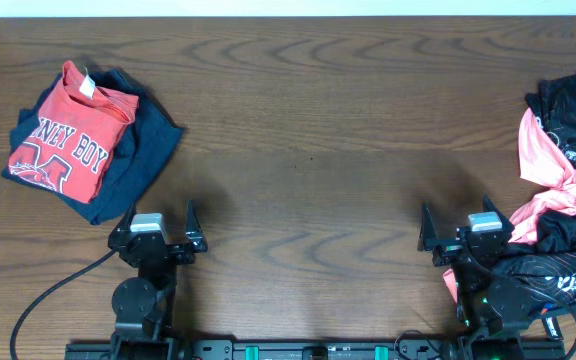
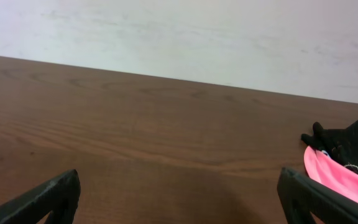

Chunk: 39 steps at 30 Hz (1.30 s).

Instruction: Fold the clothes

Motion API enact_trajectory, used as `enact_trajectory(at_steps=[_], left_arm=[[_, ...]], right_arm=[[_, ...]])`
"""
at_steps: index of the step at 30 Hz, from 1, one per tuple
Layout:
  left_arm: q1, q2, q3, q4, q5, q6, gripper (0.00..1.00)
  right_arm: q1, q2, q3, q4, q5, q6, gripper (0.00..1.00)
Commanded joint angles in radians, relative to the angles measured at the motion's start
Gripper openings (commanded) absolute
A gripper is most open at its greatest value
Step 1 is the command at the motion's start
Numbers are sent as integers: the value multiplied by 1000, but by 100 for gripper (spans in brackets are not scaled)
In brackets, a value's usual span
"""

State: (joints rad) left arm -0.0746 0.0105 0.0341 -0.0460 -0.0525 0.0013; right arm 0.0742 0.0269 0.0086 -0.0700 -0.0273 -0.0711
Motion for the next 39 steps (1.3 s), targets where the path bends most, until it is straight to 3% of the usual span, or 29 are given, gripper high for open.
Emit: enact_trajectory(at_steps=[1,30,34,39], left_arm=[[4,-6,-30,-19,-12,13,98],[4,-6,-30,-12,-11,13,98],[4,-6,-30,-13,-7,-29,98],[4,8,5,-63,71,-37,98]], right_arm=[[-9,-2,-3,-2,-3,-14,99],[-9,-2,-3,11,-3,-12,99],[-10,-2,-3,14,2,112,99],[-10,12,8,-18,59,123,99]])
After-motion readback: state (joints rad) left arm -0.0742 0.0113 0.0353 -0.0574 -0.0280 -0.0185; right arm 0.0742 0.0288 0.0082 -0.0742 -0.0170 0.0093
